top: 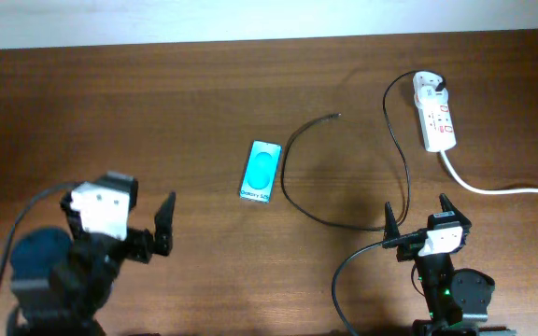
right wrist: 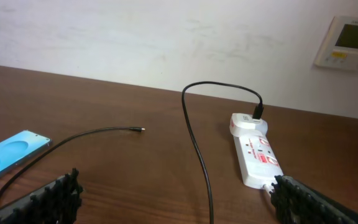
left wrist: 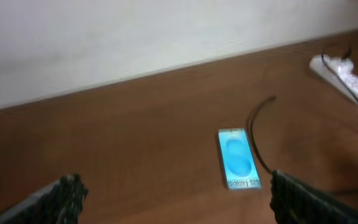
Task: Plug charger to phone and switch on socket
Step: 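Move the left gripper over the phone and lower onto it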
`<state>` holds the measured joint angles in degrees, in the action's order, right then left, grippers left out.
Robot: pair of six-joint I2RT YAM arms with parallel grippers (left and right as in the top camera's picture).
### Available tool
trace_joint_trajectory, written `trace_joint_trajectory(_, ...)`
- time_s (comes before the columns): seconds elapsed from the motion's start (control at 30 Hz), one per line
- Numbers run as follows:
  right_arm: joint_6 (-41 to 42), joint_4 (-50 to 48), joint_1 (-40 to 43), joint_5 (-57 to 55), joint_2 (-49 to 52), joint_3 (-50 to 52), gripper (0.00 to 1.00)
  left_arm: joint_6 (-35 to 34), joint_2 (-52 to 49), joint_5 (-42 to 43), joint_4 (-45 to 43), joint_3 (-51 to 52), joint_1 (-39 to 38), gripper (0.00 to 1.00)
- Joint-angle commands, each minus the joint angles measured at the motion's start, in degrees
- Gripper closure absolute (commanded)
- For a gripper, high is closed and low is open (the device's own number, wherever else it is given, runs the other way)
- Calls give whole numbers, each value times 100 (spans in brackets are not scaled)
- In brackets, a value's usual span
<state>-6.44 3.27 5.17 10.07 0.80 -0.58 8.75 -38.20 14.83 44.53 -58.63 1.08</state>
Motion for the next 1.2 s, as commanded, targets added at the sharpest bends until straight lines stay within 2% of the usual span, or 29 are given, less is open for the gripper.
trace_joint_trajectory(0.0, -20, 33, 4, 68, -35, 26, 2, -50, -850, 190, 452, -857, -24, 1)
trace_joint_trajectory(0.1, -20, 35, 4, 68, -33, 26, 2, -55, -1679, 332, 872, -1545, -111, 1)
trace_joint_trajectory(0.17, -20, 35, 4, 68, -35, 26, 2, -50, -2109, 391, 809, -1790, -337, 1)
trace_joint_trajectory(0.23, -20, 33, 4, 68, -35, 26, 2, -50, -2389, 796, 610, -1799, -520, 1)
trace_joint_trajectory(0.33, -20, 35, 4, 68, -33, 26, 2, -48, -2774, 1871, 638, -1797, -570, 1)
trace_joint_trajectory(0.47, -20, 33, 4, 68, -35, 26, 2, -50, -3338, 2006, 402, -1797, -590, 1)
trace_joint_trajectory(0.53, -20, 35, 4, 68, -35, 26, 2, -52, -3650, 1775, 352, -1797, -745, 4)
trace_joint_trajectory(0.57, -20, 35, 4, 68, -33, 26, 2, -59, -3912, 1392, 289, -1797, -964, 1)
trace_joint_trajectory(0.77, -20, 33, 4, 68, -35, 26, 2, -909, -4824, -872, -315, -1797, -2011, 1)
trace_joint_trajectory(0.8, -20, 35, 4, 68, -33, 26, 2, -966, -4913, -1029, -402, -1797, -2087, 1)
trace_joint_trajectory(0.93, -20, 35, 4, 68, -35, 26, 2, -968, -5490, -1126, -734, -1797, -2277, 1)
trace_joint_trajectory(1.03, -20, 33, 4, 68, -33, 26, 2, -1388, -6048, -1123, -927, -1797, -2284, 1)
trace_joint_trajectory(1.17, -20, 35, 4, 68, -35, 26, 2, -1414, -6542, -1054, -1021, -1797, -2284, 1)
